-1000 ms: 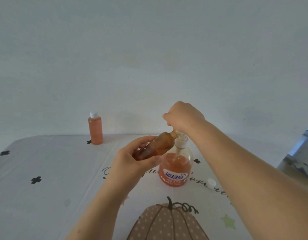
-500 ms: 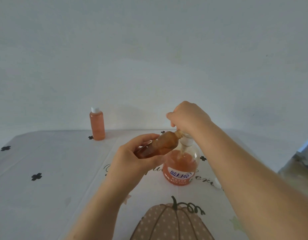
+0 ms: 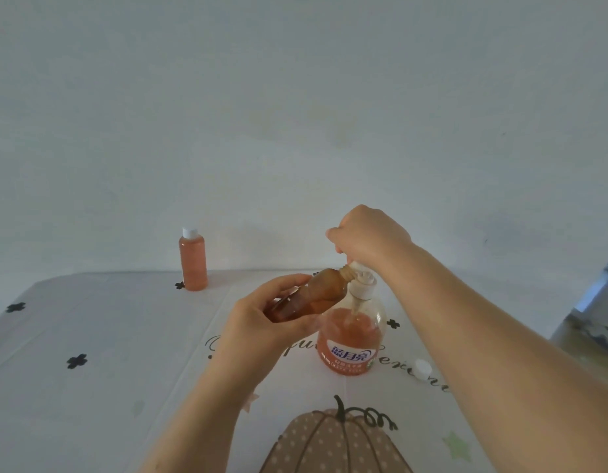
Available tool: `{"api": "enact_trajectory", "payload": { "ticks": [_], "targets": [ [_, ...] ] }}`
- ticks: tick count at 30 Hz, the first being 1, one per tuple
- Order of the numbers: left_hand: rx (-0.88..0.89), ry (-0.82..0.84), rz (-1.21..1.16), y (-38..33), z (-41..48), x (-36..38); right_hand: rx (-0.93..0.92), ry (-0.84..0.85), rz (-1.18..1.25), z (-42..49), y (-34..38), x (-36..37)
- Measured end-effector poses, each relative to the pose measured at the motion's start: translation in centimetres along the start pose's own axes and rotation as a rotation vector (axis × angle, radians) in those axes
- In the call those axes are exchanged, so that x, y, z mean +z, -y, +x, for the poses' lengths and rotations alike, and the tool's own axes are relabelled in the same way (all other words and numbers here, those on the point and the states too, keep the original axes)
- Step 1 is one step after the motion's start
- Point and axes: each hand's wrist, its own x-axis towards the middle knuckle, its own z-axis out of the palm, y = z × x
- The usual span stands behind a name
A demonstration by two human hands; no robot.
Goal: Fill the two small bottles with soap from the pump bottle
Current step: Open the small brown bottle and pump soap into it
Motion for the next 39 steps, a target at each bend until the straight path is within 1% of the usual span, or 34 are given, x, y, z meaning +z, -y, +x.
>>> {"api": "enact_trajectory", "payload": {
  "ticks": [6,14,27,39],
  "targets": [
    [0.008,-0.009,-0.025,-0.3,-0.2,0.2,0.018,0.025,-0.025,-0.1,0.2,-0.1],
    [0.017,-0.010,-0.032,-0.1,-0.2,0.2,0.007,0.000,-0.054,-0.2,0.4,0.1],
    [-0.008,-0.004,-0.010,0.6,0.4,-0.1,0.035,0.018,-0.002,0.8,-0.4,1.9],
    [-0.012,-0.001,-0.026,-0.3,-0.1,0.2,0.013,-0.008,-0.020,-0.3,0.2,0.2]
  ]
}}
